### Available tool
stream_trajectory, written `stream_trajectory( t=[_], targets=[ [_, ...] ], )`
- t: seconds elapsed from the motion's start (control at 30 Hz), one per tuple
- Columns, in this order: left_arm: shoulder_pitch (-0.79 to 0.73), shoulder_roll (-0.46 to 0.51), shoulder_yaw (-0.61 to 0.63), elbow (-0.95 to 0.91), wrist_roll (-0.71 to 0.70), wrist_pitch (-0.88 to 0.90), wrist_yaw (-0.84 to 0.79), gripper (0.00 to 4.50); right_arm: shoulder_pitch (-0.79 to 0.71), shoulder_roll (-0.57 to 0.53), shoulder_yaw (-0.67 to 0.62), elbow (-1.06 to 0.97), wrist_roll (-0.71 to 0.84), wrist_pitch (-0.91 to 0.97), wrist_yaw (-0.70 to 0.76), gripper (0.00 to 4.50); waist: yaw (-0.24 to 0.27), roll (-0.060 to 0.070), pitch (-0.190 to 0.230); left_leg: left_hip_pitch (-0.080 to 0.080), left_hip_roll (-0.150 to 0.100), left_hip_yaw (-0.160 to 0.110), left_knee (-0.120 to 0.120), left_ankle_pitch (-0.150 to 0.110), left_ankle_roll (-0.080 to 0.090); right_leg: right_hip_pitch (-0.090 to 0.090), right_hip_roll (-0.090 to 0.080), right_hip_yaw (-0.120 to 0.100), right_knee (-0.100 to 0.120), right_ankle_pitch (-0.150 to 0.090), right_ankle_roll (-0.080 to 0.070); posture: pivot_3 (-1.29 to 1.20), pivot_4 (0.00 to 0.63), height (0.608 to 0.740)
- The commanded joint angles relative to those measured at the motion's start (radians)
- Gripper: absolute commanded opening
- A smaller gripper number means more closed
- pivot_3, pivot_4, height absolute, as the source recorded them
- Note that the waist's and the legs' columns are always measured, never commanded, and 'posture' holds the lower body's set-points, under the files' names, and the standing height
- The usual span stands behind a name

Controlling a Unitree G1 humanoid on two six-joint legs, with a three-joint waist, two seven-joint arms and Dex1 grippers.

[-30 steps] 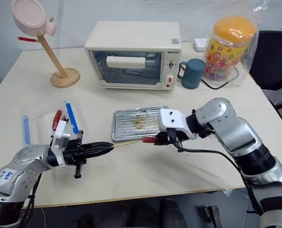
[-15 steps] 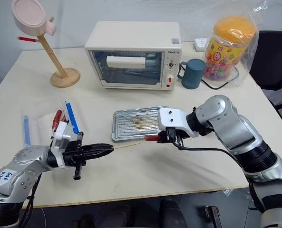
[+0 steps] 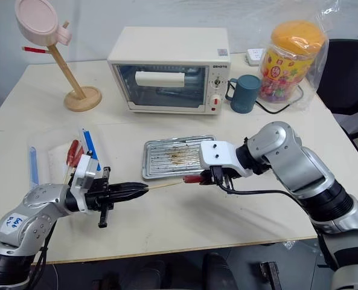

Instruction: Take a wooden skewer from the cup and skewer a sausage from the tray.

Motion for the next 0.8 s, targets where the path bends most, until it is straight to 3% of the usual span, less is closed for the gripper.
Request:
stream_trajectory(
  t=[0.03, 0.8],
  targets=[
    [-0.01, -0.006, -0.003, -0.013, 0.0, -0.016, -0.004, 0.0, -0.005, -0.021, 0.002, -0.043, -0.007, 0.0, 0.005, 0.38, 0.0, 0.0, 0.0, 0.0, 0.0, 0.0, 0.0, 0.0, 0.0, 0.0, 0.0, 0.0, 0.0, 0.0, 0.0, 0.0, 0.15, 0.74],
    [-0.014, -0.005, -0.025, 0.0, 0.017, -0.012, -0.005, 0.0, -0.009, -0.023, 0.014, -0.031, -0.028, 0.002, 0.0, 0.38, 0.0, 0.0, 0.0, 0.0, 0.0, 0.0, 0.0, 0.0, 0.0, 0.0, 0.0, 0.0, 0.0, 0.0, 0.0, 0.0, 0.15, 0.74]
  ],
)
